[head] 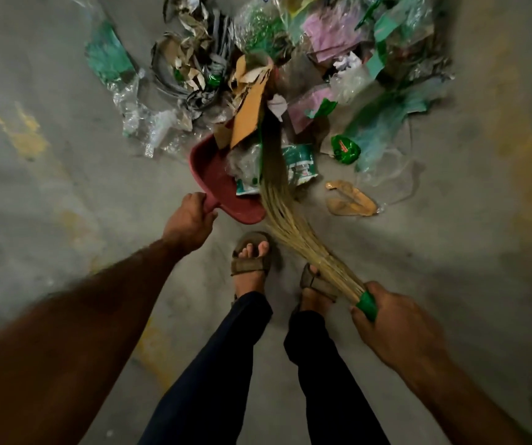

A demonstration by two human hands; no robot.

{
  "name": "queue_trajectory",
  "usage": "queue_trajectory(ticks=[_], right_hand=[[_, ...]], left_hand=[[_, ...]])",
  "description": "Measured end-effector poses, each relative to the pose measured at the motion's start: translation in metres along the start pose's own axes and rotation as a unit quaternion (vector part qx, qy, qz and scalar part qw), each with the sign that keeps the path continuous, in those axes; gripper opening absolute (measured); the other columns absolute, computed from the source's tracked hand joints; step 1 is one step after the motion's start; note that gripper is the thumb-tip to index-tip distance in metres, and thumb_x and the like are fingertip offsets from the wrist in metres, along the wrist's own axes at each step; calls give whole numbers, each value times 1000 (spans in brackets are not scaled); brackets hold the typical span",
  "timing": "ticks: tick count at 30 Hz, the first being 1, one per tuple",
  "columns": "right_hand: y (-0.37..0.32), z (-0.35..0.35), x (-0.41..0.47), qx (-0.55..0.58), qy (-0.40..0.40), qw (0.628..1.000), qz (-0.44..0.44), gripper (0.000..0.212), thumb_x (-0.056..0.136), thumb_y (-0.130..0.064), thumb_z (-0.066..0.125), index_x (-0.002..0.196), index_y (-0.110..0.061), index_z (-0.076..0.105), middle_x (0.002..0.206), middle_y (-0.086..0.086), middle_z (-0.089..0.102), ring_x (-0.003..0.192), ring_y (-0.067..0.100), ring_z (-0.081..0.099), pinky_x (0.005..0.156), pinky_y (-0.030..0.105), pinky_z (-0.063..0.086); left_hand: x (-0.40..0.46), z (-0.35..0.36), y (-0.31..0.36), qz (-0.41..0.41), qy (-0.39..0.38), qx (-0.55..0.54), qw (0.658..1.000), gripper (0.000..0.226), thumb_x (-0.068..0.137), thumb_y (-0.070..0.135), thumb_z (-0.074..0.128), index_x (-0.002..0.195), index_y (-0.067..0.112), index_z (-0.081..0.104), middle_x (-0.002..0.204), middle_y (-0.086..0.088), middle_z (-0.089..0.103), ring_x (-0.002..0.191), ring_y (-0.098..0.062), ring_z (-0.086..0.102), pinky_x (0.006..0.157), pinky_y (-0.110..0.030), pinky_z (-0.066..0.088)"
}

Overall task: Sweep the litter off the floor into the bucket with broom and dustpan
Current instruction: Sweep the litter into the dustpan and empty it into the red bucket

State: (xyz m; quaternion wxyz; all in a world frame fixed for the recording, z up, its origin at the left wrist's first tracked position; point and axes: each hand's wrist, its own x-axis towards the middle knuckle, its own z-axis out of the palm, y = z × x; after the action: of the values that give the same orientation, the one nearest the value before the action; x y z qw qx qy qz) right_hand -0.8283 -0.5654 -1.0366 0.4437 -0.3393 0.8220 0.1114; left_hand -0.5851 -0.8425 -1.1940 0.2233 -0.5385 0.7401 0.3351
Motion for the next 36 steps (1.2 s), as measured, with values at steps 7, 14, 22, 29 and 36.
queue_trajectory(ticks=[7, 14, 22, 29, 36], right_hand=[[4, -20, -46, 16, -42, 999, -1, 29, 89, -61, 42, 97, -32, 40, 72, -7, 51, 64, 19, 50, 55, 30, 40], [17, -73, -108, 10, -80, 997, -9, 33, 89, -63, 40, 94, -30, 42, 71, -7, 57, 61, 6, 55, 53, 27, 44], [19, -133, -207, 26, -100, 995, 6, 47, 88, -65, 41, 122, -32, 41, 96, -1, 60, 94, 21, 62, 81, 36, 52], [1, -190, -333, -6, -5, 1000, -17, 34, 89, -59, 41, 111, -33, 39, 94, -4, 61, 96, 21, 65, 75, 33, 48], [-8, -219, -442, 3, 93, 994, -53, 21, 89, -53, 45, 93, -34, 37, 72, -9, 48, 79, 18, 63, 64, 31, 46]], left_hand=[[-48, -5, 15, 32, 15, -12, 999, 33, 94, 30, 55, 121, 12, 49, 119, -9, 52, 104, -29, 56, 86, -44, 47], [-113, -36, 26, 37, 9, -66, 997, 31, 94, 27, 56, 120, 11, 50, 115, -8, 52, 104, -25, 53, 88, -41, 46], [-202, -96, 49, 58, 17, -90, 994, 29, 95, 28, 56, 119, 13, 49, 109, -2, 50, 98, -19, 50, 88, -42, 46], [-305, -182, 82, 61, 73, -104, 990, 34, 96, 24, 57, 126, 11, 48, 112, -1, 49, 97, -15, 49, 83, -31, 39], [-395, -259, 94, 72, 117, -91, 986, 32, 94, 39, 53, 122, 25, 47, 112, 2, 53, 93, -19, 58, 81, -42, 52]])
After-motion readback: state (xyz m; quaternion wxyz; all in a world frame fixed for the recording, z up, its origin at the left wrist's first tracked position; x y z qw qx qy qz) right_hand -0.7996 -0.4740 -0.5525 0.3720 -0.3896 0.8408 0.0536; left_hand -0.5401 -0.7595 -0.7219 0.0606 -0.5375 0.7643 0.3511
